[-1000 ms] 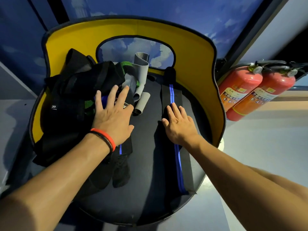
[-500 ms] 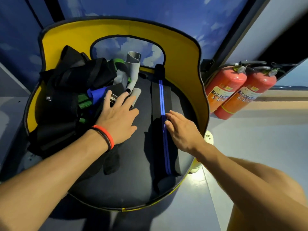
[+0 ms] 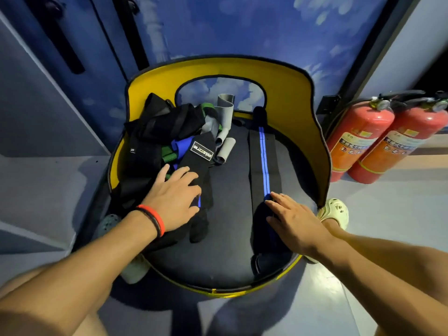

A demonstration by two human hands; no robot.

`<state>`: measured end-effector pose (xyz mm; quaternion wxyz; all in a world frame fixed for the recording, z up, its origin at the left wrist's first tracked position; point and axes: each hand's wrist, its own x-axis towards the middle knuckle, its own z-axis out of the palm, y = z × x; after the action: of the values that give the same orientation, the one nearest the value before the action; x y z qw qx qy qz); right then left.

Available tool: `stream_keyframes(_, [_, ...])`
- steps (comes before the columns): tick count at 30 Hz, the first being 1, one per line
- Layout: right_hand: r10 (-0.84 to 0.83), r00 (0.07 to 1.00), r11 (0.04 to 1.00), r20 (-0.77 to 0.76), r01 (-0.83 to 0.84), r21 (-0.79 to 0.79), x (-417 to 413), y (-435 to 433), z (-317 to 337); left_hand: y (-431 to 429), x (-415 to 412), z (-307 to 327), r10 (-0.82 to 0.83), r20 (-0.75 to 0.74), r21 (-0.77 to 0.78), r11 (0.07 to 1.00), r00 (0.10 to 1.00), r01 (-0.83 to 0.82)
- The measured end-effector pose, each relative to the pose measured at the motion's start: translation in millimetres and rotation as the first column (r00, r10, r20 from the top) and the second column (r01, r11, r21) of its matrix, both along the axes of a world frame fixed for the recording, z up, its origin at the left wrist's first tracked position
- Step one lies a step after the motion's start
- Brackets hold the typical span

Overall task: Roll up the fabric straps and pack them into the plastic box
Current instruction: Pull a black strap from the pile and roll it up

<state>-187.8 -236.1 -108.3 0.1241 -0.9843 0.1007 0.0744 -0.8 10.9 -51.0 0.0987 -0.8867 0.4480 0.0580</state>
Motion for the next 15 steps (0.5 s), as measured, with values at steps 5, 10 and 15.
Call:
stream_keyframes(5, [-0.007, 0.995, 0.998, 0.098, 0.001, 0.061, 20, 10, -3, 27, 23, 15, 0.152, -0.061, -0.205, 0.965, 0.986, -0.162])
stream_keyframes(10, [0.003, 0.997, 0.995, 0.077, -0.011, 0.103, 30, 22, -3, 55, 38, 9, 0.275, -0.119, -0.357, 0.885, 0.954, -0.299])
stream_keyframes(15, [0.048, 0.994, 0.983, 0.097, -0.064, 0.17, 40, 45, -4, 61, 28, 0, 0.199, -0.154, -0.42, 0.873, 0.968, -0.246])
